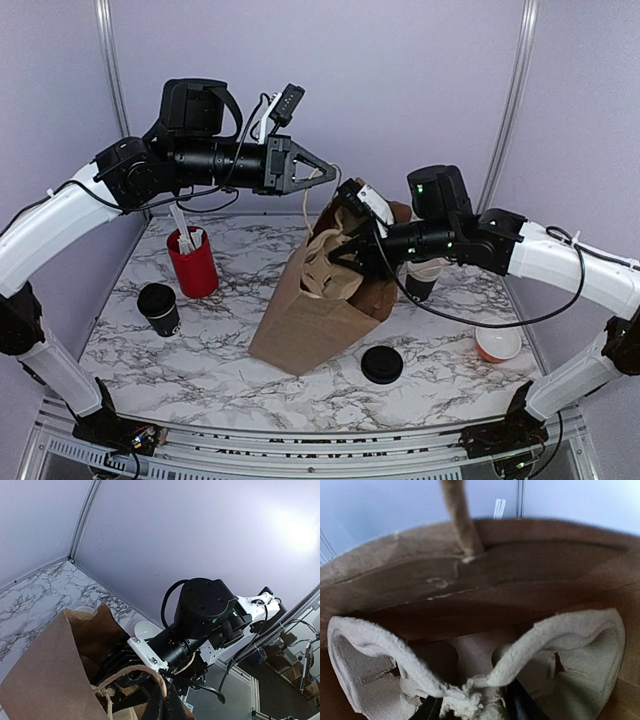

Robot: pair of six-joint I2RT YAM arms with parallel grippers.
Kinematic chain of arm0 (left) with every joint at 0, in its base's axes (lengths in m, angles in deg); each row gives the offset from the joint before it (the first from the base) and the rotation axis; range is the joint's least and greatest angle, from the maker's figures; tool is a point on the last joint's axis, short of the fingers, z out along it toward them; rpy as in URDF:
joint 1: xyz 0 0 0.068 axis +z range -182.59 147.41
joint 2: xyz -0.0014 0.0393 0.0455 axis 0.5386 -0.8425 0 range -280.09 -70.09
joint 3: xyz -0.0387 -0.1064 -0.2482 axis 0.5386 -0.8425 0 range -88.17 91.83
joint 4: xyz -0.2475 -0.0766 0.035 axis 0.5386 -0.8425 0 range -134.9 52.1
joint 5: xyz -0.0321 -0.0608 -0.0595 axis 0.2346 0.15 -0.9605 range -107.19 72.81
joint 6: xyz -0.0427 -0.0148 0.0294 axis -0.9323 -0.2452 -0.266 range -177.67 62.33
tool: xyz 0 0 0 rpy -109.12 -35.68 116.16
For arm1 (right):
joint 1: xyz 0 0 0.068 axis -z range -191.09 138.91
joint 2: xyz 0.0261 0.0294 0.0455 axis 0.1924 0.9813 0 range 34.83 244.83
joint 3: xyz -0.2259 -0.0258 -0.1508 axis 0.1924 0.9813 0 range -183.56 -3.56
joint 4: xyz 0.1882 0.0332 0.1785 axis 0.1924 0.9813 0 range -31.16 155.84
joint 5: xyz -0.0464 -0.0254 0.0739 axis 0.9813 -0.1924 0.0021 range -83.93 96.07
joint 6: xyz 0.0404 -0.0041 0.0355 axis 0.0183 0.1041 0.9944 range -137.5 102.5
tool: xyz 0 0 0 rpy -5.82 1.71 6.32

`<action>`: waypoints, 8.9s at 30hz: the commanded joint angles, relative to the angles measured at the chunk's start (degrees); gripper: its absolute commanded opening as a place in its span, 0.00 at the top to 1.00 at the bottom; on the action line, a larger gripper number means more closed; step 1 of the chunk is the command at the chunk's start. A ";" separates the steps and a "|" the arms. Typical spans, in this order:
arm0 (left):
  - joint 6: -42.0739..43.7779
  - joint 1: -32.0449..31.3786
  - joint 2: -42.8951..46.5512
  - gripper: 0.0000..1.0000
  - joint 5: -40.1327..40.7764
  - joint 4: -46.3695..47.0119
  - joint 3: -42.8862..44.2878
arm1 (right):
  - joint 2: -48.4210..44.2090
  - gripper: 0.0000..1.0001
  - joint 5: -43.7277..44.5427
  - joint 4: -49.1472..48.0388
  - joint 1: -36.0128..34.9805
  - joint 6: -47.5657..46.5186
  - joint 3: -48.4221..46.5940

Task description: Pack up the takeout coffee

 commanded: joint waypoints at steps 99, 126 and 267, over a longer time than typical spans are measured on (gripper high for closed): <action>-13.22 13.25 16.16 0.97 5.31 17.54 -25.35 | 16.33 0.08 22.86 18.48 -0.07 6.97 -41.76; -1.99 16.59 27.50 0.04 23.79 3.96 -27.79 | 3.85 0.04 25.38 13.66 5.91 10.94 -22.06; -15.26 -32.20 -22.77 0.48 53.20 -21.84 -5.75 | -25.02 0.00 23.10 2.41 10.32 17.26 18.39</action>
